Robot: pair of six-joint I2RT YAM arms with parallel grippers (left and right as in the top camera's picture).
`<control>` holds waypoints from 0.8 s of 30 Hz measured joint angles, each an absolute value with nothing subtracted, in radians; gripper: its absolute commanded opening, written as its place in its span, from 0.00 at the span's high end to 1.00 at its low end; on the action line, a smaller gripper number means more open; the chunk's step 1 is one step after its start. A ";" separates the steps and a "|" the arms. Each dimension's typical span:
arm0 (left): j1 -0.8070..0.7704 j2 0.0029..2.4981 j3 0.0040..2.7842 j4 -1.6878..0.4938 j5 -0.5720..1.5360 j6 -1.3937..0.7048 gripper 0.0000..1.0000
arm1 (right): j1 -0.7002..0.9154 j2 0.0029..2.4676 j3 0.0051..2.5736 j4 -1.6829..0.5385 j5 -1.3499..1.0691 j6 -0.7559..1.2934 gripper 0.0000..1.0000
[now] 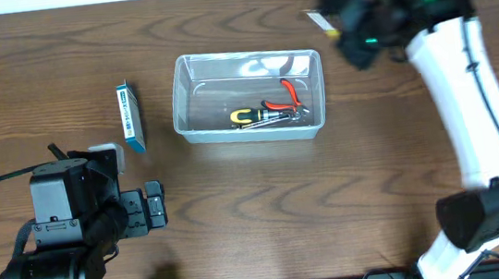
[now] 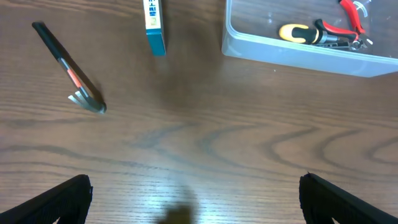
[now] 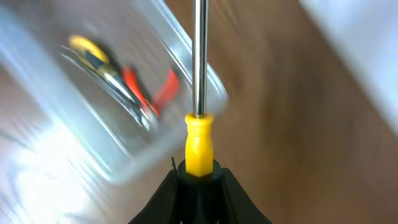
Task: Pack container
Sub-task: 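Carry the screwdriver into the container and open the right gripper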
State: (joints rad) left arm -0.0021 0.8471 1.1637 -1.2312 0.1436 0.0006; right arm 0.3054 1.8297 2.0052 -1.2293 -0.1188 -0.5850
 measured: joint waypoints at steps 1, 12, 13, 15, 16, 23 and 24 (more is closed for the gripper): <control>-0.002 0.847 1.164 -1.232 0.144 0.001 0.02 | 0.342 1.827 2.014 -1.219 -0.120 -0.611 0.99; -0.002 0.847 1.164 -1.253 0.144 0.001 0.02 | 0.527 1.972 2.026 -1.176 -0.173 -0.902 0.99; -0.002 0.847 1.164 -1.253 0.144 0.001 0.02 | 0.525 2.002 2.026 -1.177 -0.179 -0.917 0.99; -0.002 0.847 1.164 -1.253 0.144 0.000 0.02 | 0.518 2.075 2.026 -1.172 -0.192 -0.945 0.99; -0.002 0.847 1.164 -1.253 0.144 0.001 0.02 | 0.516 2.114 2.026 -1.167 -0.196 -0.955 0.99; -0.002 0.847 1.164 -1.253 0.144 0.001 0.02 | 0.509 2.254 2.024 -1.161 -0.211 -0.984 0.99; -0.002 0.847 1.164 -1.253 0.144 0.001 0.02 | 0.509 2.262 2.024 -1.160 -0.212 -0.986 0.99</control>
State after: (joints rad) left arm -0.0021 0.8471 1.1637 -1.2533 0.1436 0.0006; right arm 0.5091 2.2620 2.0243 -1.1599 -0.2119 -0.9855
